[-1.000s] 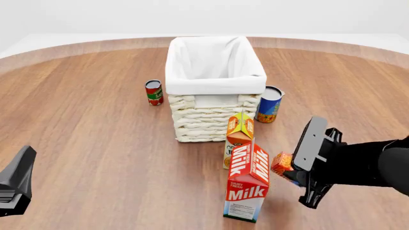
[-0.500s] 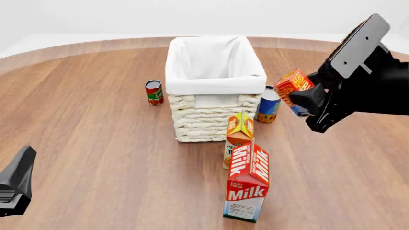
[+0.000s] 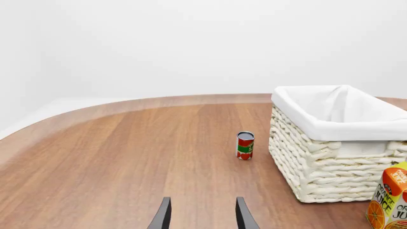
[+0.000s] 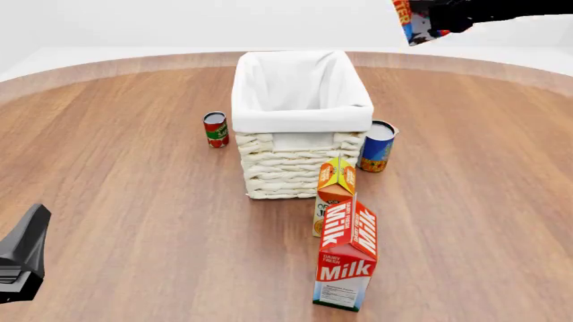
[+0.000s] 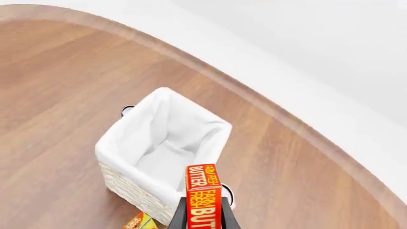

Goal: Pick up the butter and put it in the basket.

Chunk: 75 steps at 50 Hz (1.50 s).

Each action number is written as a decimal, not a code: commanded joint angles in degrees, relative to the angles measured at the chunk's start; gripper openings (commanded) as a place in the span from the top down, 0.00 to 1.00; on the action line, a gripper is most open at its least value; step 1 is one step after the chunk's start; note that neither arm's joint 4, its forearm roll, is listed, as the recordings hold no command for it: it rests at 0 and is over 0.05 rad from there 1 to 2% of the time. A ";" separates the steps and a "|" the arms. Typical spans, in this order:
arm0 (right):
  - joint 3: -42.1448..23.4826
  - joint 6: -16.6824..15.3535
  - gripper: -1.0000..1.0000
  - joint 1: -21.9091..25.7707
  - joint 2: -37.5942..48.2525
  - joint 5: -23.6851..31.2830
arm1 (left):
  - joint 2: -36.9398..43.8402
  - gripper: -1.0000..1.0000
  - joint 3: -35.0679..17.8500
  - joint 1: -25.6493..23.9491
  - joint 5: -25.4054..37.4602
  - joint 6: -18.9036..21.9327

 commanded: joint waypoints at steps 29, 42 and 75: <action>-23.38 1.63 1.00 7.72 18.59 1.67 | 0.00 0.00 0.00 0.00 0.00 0.00; -26.65 1.51 1.00 6.12 27.56 -0.62 | 0.00 0.00 0.00 0.00 0.00 0.00; -30.21 1.21 1.00 5.17 35.76 -1.66 | 0.00 0.00 0.00 0.00 0.00 0.00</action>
